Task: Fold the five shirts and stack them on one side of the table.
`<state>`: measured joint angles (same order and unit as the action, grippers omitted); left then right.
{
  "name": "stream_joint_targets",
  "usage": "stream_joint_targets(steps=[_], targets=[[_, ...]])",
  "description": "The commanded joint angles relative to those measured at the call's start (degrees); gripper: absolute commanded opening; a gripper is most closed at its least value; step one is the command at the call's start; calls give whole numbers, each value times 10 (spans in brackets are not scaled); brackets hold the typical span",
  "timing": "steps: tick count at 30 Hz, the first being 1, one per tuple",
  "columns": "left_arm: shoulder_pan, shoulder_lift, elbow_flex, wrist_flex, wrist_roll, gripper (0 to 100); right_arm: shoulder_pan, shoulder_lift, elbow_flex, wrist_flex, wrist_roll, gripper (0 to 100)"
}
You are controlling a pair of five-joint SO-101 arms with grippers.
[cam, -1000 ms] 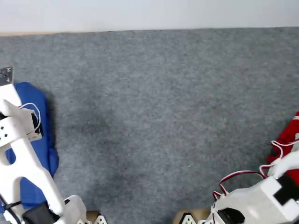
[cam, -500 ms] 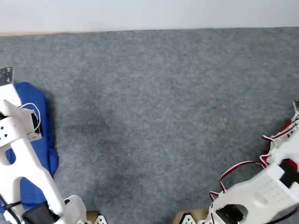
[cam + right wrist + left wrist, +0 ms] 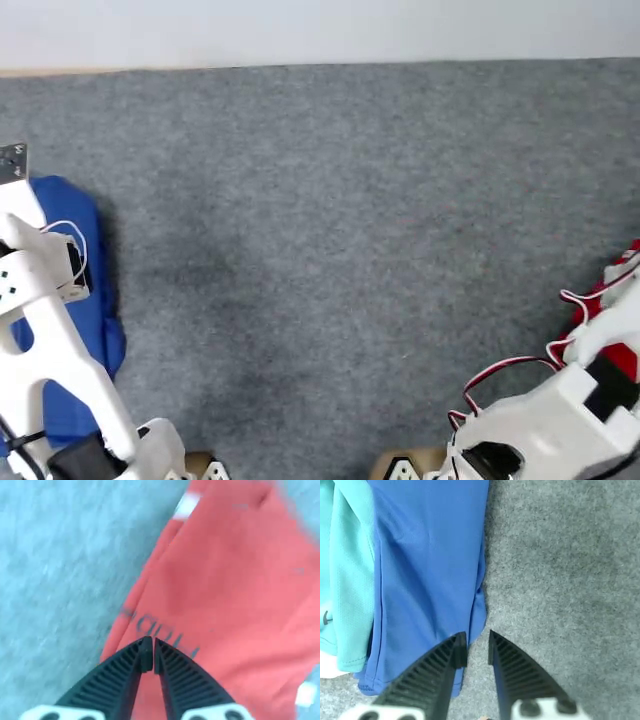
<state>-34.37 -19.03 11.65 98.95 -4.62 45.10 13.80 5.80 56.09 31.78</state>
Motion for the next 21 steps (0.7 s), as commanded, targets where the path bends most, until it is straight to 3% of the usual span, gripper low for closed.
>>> stream_joint_targets(steps=[1,7,14,21], targets=[[5,-16,-2,-3,-4,90,0,-16,-5,-88,-10,17],[5,-16,-2,-3,-4,90,-34,22,-34,-92,-133,178],[5,-16,-2,-3,-4,90,-68,68,-95,-64,-239,184],[5,-16,-1,-3,-4,90,-59,113,-154,-64,-248,184]])
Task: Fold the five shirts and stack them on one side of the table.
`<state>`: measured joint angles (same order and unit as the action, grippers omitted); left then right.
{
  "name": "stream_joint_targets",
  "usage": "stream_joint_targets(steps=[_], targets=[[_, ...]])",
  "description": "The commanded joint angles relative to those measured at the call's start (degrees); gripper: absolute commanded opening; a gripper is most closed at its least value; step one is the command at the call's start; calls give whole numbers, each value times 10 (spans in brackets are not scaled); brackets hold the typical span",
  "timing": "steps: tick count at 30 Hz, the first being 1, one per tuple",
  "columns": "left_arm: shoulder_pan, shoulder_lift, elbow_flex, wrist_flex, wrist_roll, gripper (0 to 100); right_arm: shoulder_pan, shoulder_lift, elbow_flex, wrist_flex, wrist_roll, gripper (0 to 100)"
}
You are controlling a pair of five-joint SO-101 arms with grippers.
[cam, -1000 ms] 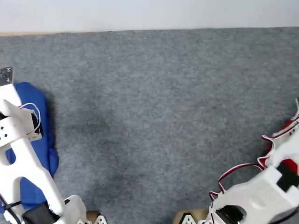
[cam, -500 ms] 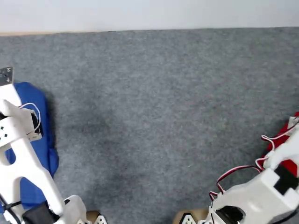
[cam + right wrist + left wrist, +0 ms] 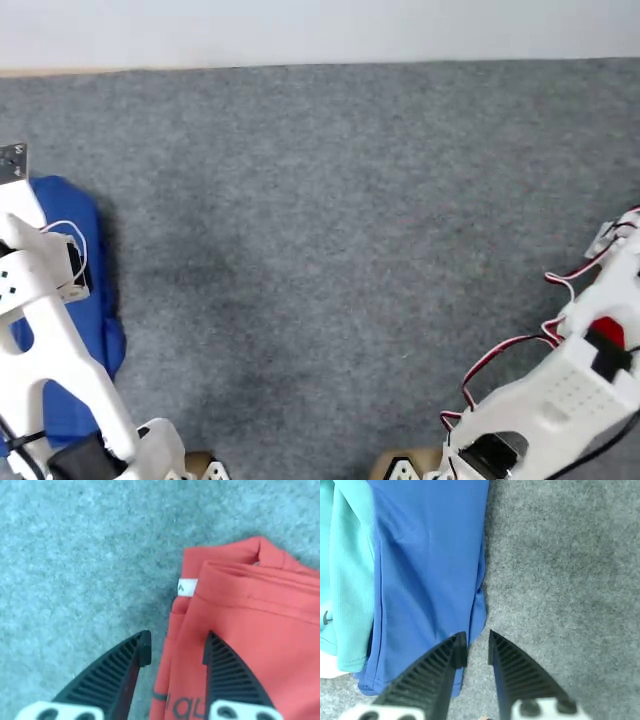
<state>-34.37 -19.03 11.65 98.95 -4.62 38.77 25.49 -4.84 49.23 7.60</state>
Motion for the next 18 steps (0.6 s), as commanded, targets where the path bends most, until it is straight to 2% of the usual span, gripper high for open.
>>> stream_joint_targets(steps=[1,10,14,18], targets=[[5,-16,-1,-3,-4,90,7,0,-55,5,-6,184],[5,-16,-1,-3,-4,90,19,26,-90,0,-2,182],[5,-16,-1,-3,-4,90,25,65,-121,3,4,132],[5,-16,-1,-3,-4,90,26,91,-151,5,47,89]])
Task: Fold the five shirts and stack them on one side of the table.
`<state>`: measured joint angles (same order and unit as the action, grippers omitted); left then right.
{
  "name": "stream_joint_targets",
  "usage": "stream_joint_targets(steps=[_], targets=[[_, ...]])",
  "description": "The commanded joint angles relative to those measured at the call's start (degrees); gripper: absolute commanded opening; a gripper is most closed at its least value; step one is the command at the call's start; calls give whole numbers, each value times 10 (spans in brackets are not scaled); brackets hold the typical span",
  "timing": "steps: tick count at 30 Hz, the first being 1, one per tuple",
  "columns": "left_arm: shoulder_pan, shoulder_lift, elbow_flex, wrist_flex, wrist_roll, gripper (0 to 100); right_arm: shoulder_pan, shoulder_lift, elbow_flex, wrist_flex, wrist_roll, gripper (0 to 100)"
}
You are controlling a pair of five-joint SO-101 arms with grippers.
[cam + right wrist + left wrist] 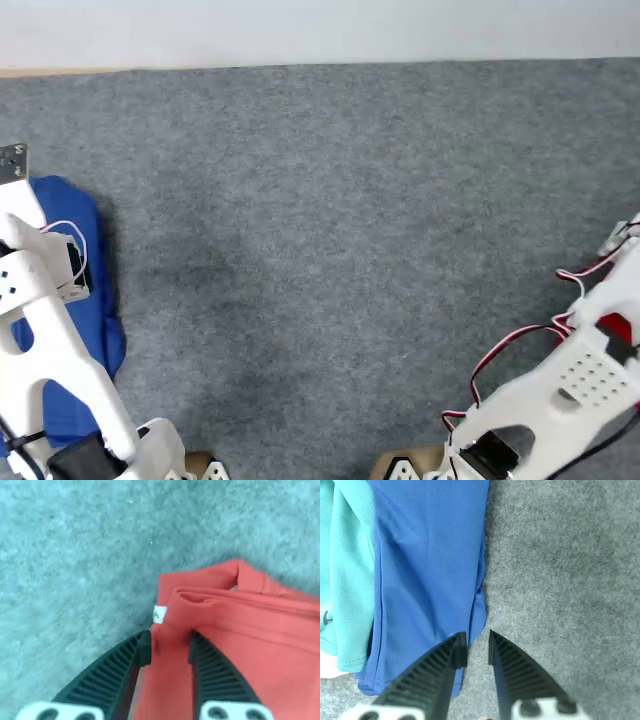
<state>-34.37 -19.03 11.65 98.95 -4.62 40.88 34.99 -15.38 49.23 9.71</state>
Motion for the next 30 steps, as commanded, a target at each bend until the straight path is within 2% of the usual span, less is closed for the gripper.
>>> stream_joint_targets(steps=[1,4,14,24,30], targets=[[5,-16,-1,-3,-4,90,6,-3,-49,6,33,72],[5,-16,-1,-3,-4,90,7,-4,-54,6,55,10],[5,-15,-1,-3,-4,90,-8,-4,-91,72,69,10],[5,-16,18,-2,-4,90,2,-3,-98,73,69,12],[5,-16,46,-3,-4,90,19,-5,-98,84,65,99]])
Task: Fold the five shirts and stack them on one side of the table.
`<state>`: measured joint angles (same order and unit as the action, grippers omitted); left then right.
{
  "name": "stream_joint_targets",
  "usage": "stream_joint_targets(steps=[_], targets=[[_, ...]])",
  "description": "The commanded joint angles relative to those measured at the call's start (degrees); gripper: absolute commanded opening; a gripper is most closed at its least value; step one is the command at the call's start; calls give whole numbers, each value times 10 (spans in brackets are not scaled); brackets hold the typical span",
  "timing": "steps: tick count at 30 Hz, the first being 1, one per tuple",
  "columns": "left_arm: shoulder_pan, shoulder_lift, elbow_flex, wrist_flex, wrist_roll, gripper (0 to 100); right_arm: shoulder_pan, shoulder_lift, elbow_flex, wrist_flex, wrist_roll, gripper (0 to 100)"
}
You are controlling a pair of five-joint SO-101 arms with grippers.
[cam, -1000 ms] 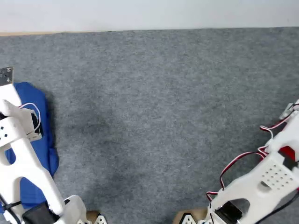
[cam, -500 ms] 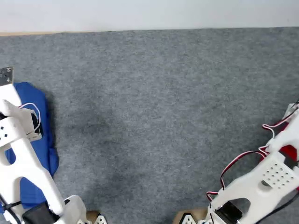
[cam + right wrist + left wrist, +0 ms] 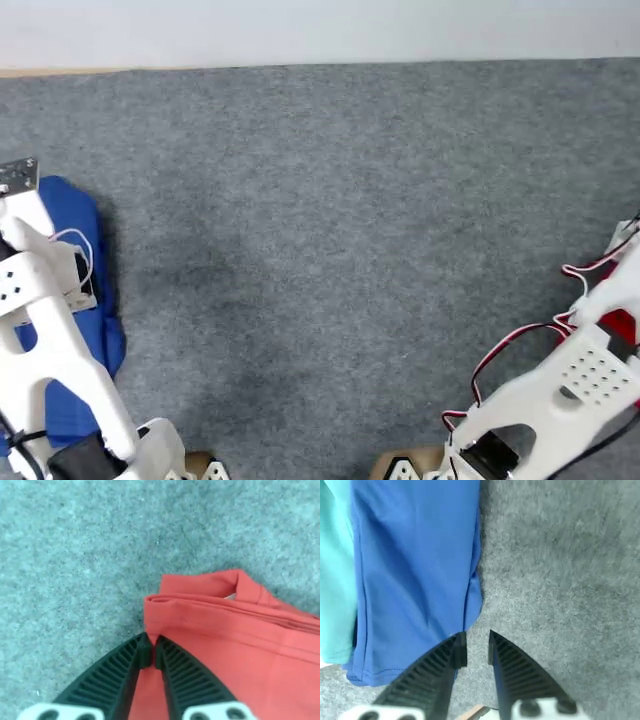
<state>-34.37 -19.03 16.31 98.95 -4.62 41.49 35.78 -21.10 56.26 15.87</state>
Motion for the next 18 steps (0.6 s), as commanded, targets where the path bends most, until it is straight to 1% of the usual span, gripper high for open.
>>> stream_joint_targets(steps=[1,6,10,13,18], targets=[[5,-17,-2,-3,-4,90,15,-15,-46,22,4,113],[5,-20,-1,-18,-4,90,12,-52,-59,65,-17,123],[5,-21,-1,-18,-4,90,7,-73,-58,73,-17,122],[5,-21,-1,-18,-4,90,5,-64,-56,58,-17,121],[5,-21,-1,-17,-4,90,-14,3,-57,1,-14,121]])
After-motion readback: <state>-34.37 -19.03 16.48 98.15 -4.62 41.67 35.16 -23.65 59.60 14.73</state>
